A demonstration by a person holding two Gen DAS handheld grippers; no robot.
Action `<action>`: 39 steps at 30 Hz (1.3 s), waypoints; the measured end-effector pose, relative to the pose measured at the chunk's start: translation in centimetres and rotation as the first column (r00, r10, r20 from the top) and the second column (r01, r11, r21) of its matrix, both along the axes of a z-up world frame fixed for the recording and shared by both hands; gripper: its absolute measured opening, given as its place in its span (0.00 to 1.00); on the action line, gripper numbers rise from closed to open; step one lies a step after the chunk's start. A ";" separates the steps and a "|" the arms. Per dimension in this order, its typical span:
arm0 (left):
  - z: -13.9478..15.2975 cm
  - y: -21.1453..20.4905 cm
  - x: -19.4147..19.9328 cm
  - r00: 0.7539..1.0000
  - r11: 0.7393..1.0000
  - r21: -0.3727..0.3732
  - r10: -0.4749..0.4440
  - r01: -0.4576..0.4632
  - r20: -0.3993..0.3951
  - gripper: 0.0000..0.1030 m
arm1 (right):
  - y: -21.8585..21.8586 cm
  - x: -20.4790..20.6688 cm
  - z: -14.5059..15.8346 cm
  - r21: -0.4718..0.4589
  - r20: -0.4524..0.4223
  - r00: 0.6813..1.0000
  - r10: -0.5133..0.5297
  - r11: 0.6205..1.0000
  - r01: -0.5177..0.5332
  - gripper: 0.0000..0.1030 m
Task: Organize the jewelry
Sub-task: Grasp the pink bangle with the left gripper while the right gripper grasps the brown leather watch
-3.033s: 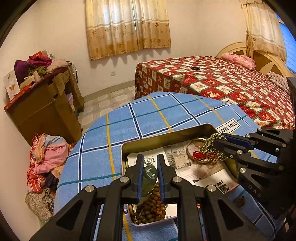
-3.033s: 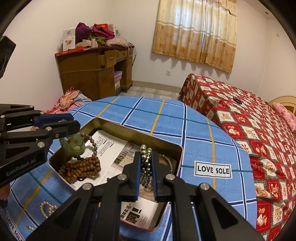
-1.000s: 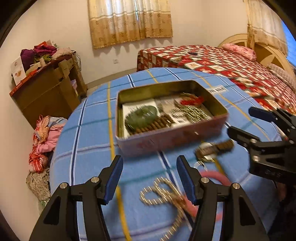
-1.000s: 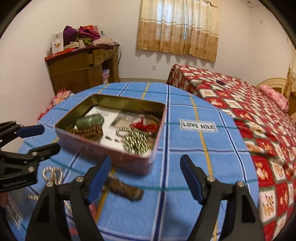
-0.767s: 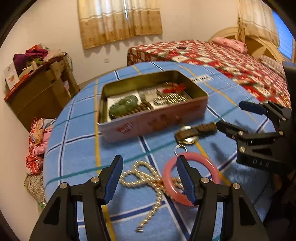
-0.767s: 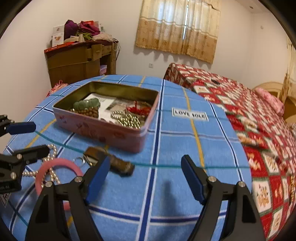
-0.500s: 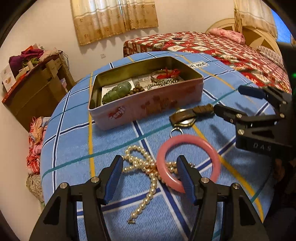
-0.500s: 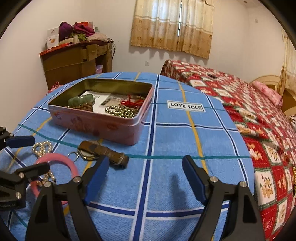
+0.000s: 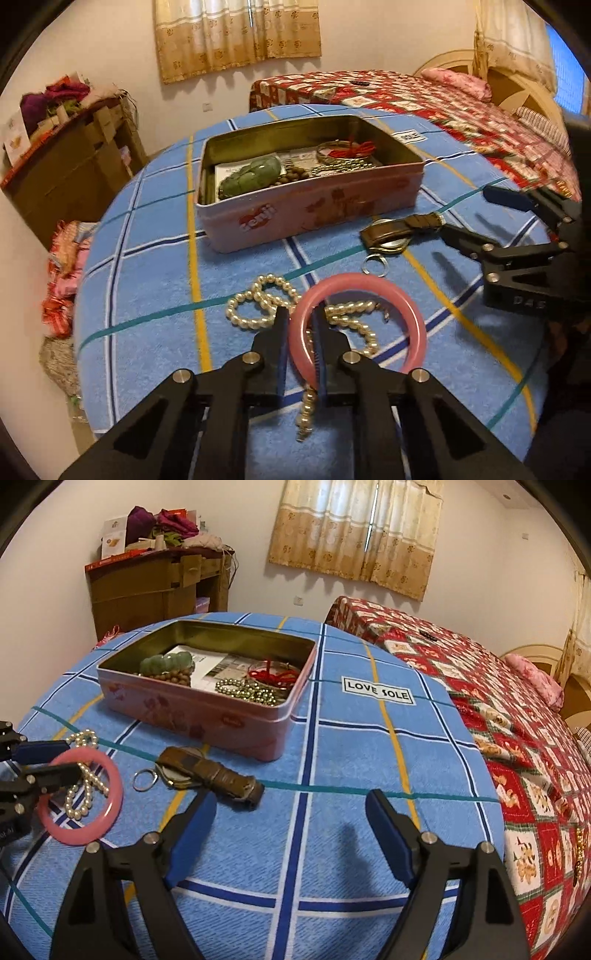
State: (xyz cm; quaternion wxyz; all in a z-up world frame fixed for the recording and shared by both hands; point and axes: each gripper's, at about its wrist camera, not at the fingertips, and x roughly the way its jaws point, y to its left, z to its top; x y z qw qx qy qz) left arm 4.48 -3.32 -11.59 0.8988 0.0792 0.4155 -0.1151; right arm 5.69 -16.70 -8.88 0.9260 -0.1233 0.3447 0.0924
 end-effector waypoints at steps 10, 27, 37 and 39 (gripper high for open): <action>3.9 2.0 -0.2 0.994 0.999 -0.037 0.042 -0.039 0.096 0.10 | -0.1 0.0 0.1 0.019 -0.001 1.000 0.007 1.000 -0.007 0.82; 3.6 4.4 0.9 0.993 0.993 -0.078 0.090 -0.084 0.076 0.10 | 2.7 3.1 -0.7 -0.006 -0.159 0.970 0.184 0.982 -0.187 0.59; 3.2 5.2 1.1 0.992 0.991 -0.088 0.110 -0.105 0.058 0.10 | 1.1 1.9 -1.1 0.100 -0.187 0.957 0.219 0.974 -0.204 0.36; 3.2 5.4 1.2 0.992 0.990 -0.087 0.115 -0.110 0.059 0.10 | 0.6 1.2 -1.1 0.096 -0.187 0.962 0.197 0.979 -0.182 0.36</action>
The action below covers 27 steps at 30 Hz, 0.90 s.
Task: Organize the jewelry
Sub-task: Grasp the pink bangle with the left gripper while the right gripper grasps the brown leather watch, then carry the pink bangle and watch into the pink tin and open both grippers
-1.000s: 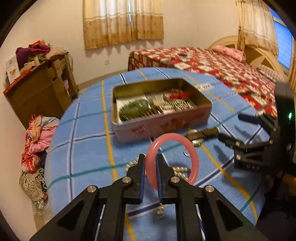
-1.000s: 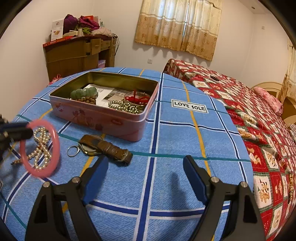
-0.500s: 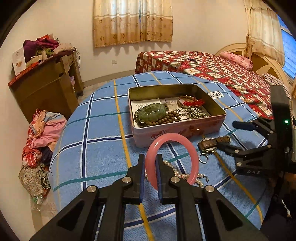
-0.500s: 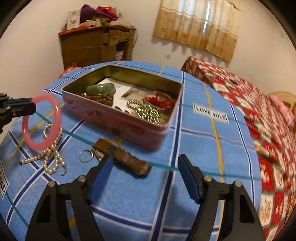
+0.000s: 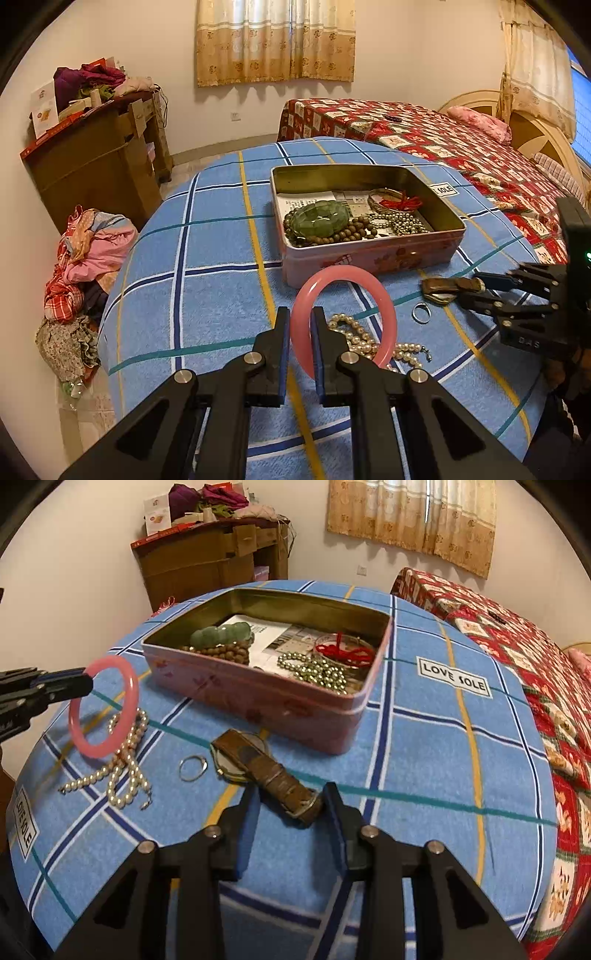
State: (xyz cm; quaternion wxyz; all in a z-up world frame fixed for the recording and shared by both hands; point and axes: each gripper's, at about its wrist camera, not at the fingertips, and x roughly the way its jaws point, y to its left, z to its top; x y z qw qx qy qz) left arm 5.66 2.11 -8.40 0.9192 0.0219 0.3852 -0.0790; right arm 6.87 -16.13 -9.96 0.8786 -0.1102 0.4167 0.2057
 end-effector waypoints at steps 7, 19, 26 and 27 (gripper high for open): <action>-0.4 0.2 0.1 1.000 1.000 -0.009 0.003 -0.003 -0.011 0.10 | -0.9 -1.3 0.8 -0.014 -0.027 0.999 -0.016 1.000 0.016 0.58; -0.5 0.3 0.0 1.000 1.000 -0.017 -0.001 0.001 -0.015 0.10 | 0.1 -0.2 0.3 0.003 -0.022 0.997 0.074 0.997 -0.074 0.20; 0.3 0.2 -0.2 1.000 1.000 -0.008 0.010 -0.010 0.012 0.10 | 0.0 -1.7 0.7 0.027 0.050 0.997 0.062 0.998 -0.063 0.20; 0.5 0.2 -0.2 1.000 1.000 -0.009 0.012 -0.011 0.016 0.10 | 0.0 -1.8 0.9 0.031 0.064 0.996 0.062 0.998 -0.064 0.20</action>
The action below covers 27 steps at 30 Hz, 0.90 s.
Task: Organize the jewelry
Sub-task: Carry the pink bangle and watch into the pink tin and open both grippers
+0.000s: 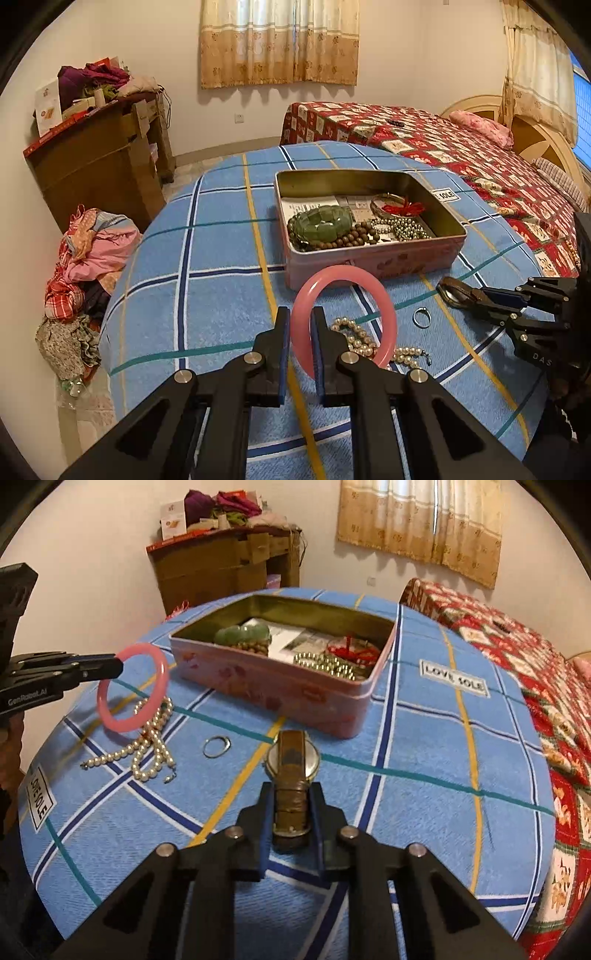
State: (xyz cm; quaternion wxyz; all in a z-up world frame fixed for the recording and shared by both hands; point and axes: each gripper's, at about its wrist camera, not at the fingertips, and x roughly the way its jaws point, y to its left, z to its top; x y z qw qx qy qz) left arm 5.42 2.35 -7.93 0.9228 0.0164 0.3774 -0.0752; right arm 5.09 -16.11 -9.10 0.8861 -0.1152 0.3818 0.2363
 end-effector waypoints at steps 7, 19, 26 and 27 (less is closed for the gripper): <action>0.6 0.1 0.0 1.000 1.000 0.002 0.002 -0.002 0.013 0.10 | 0.6 -1.2 1.4 -0.012 0.111 0.994 -0.002 1.000 0.003 0.20; 0.7 -0.2 0.0 1.000 1.000 -0.007 -0.008 0.008 0.010 0.10 | 0.4 -1.6 3.1 0.032 0.147 0.989 -0.008 0.999 0.003 0.19; 0.7 -0.3 -0.1 1.000 1.000 -0.005 -0.007 0.007 0.013 0.10 | 0.4 -1.3 3.9 0.048 0.156 0.988 -0.015 0.999 0.007 0.19; 0.8 -0.3 0.0 1.000 1.000 -0.004 -0.008 0.008 0.014 0.10 | 0.4 -1.3 4.0 0.051 0.156 0.988 -0.015 0.999 0.008 0.19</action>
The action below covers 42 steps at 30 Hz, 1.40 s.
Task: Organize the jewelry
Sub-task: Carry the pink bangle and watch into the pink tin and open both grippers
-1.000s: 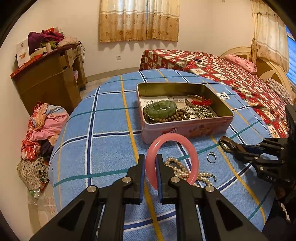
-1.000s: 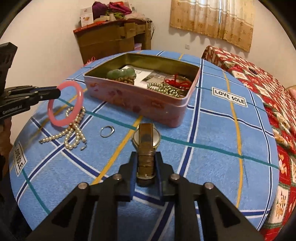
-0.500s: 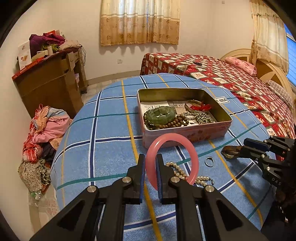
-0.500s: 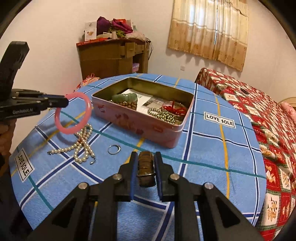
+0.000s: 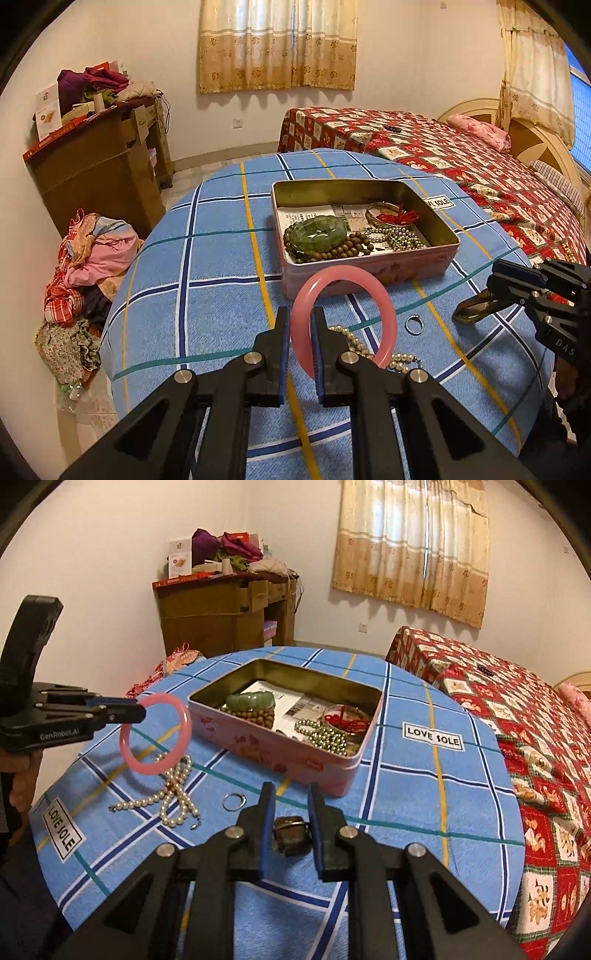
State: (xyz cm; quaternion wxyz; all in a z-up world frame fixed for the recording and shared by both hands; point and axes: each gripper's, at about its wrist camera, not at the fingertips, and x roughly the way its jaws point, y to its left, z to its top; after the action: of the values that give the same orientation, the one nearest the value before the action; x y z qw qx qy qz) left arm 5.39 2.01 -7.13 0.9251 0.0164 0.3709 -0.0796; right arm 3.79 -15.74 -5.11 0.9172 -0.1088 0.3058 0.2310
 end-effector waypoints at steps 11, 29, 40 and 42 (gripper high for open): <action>1.6 -0.2 0.5 1.000 1.000 0.006 -0.010 0.010 0.030 0.10 | 0.4 0.6 1.7 -0.001 0.029 0.999 0.013 1.000 -0.013 0.19; 4.3 -0.9 4.3 0.998 0.998 0.053 -0.017 0.014 0.064 0.10 | 2.4 3.3 4.6 0.008 0.137 0.991 -0.005 1.000 0.004 0.19; 4.7 -1.1 7.7 0.999 0.996 0.090 -0.018 0.014 0.051 0.10 | 3.1 6.3 4.6 -0.005 0.152 0.988 -0.031 0.999 0.032 0.19; 4.7 -1.3 8.0 0.998 0.995 0.097 -0.020 0.015 0.051 0.10 | 3.2 6.9 4.4 -0.011 0.154 0.987 -0.038 0.999 0.040 0.19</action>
State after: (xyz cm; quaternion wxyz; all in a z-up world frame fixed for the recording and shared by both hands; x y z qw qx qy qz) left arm 13.38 0.72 -2.43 0.9318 0.0664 0.3500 -0.0691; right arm 10.65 -12.55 -0.68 0.9415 -0.1269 0.2381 0.2018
